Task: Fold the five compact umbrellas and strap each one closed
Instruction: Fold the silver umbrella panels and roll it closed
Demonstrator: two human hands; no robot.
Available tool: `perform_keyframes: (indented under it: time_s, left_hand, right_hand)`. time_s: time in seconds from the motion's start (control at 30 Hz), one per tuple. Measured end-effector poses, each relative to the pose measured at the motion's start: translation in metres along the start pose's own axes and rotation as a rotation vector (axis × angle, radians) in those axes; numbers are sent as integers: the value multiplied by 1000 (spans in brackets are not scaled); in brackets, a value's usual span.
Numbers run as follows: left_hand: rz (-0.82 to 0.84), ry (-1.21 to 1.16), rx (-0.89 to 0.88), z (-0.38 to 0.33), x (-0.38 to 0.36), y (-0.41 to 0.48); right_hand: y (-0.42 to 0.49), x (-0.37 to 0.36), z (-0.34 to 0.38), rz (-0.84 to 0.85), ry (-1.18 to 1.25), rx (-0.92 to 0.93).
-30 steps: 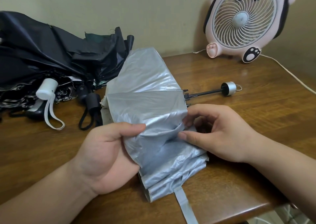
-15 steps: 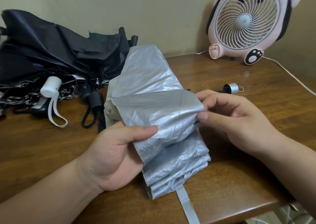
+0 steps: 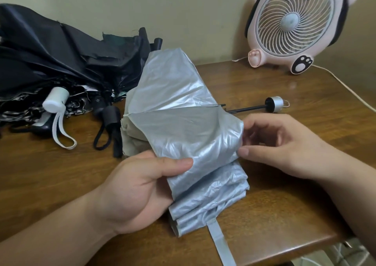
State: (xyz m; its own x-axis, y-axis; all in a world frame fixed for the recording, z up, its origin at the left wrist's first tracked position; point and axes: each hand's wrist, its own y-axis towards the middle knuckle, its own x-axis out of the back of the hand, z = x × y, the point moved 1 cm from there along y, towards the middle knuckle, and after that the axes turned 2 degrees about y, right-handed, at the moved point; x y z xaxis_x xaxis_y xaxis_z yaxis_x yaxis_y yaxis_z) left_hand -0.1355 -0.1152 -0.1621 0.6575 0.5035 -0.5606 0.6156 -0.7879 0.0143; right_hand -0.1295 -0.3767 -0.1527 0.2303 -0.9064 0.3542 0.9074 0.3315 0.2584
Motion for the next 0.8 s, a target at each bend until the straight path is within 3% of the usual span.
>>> perform_keyframes:
  time_s: [0.23, 0.37, 0.5, 0.6, 0.7, 0.8]
  left_hand:
    - [76, 3, 41, 3, -2, 1]
    - [89, 34, 34, 6, -3, -1]
    - [-11, 163, -31, 6, -6, -3]
    - [-208, 219, 3, -2, -9, -7]
    - [-403, 513, 64, -17, -19, -15]
    - [-699, 1219, 109, -39, -21, -25]
  right_hand:
    - [0, -3, -2, 143, 42, 6]
    - [-1, -2, 3, 129, 59, 8]
    - [-2, 5, 6, 176, 108, -84]
    - [-3, 2, 10, 207, 156, -178]
    - [-5, -7, 17, 167, 159, -260]
    - [-4, -19, 18, 71, 21, -387]
